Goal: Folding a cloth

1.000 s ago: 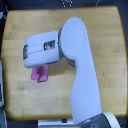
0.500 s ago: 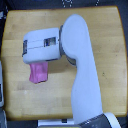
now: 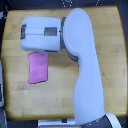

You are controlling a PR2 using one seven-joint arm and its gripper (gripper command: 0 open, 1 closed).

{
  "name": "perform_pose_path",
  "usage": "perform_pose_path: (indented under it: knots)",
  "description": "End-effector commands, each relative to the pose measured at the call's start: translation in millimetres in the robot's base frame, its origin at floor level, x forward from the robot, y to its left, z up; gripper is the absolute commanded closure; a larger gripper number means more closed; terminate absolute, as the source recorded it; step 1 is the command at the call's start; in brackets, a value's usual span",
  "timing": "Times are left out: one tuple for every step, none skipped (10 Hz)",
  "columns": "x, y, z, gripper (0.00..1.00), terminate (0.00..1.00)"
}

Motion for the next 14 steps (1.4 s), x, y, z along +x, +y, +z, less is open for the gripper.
perform_pose_path:
  knots:
    - [87.9,-23.8,87.6,0.0,0.0]
    - [96.2,-25.5,97.5,0.0,0.0]
    - [102.1,-29.3,104.2,0.0,0.0]
    - [104.2,-37.9,112.3,0.0,0.0]
    - [106.6,-41.9,113.8,0.0,0.0]
    - [105.7,-53.8,117.5,0.0,0.0]
    - [99.6,-90.5,123.6,0.0,0.0]
    - [99.8,-105.7,125.0,0.0,0.0]
    - [96.2,-136.4,129.8,0.0,0.0]
    - [91.4,-172.8,133.8,0.0,0.0]
    - [86.1,-221.6,135.7,0.0,0.0]
    - [84.4,-239.4,136.0,0.0,0.0]
    - [78.9,-274.9,136.6,0.0,0.0]
    - [75.7,-306.8,138.6,0.0,0.0]
